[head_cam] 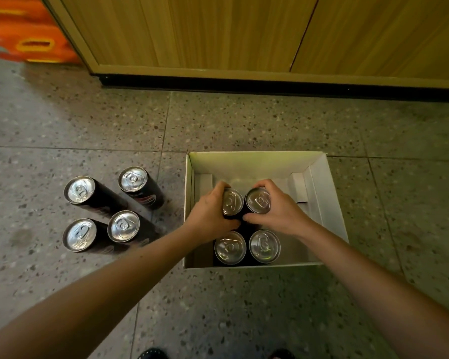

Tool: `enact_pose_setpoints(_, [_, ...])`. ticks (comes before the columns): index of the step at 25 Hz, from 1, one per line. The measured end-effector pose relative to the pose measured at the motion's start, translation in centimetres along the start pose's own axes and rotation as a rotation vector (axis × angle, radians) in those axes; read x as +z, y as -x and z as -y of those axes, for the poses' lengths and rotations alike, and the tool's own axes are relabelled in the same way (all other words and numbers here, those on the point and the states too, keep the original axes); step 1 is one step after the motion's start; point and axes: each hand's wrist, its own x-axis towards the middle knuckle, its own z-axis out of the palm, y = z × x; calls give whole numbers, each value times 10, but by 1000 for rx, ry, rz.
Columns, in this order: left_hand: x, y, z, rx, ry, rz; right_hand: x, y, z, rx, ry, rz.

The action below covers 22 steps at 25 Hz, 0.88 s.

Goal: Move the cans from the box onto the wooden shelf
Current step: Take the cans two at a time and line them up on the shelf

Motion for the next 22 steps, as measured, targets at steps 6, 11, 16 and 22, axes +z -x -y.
enact_pose_setpoints(6, [2, -8, 6, -63, 84, -172, 4, -5, -14, -20, -169, -60])
enact_pose_setpoints(11, [4, -13, 8, -124, 474, -59, 9, -9, -16, -10, -381, -90])
enact_pose_setpoints(16, [-31, -4, -27, -33, 471, -85, -32, 2, 26, -46, -452, -214])
enact_pose_setpoints(22, [-177, 57, -195, 76, 563, -105, -172, 63, 201, -146, -476, -255])
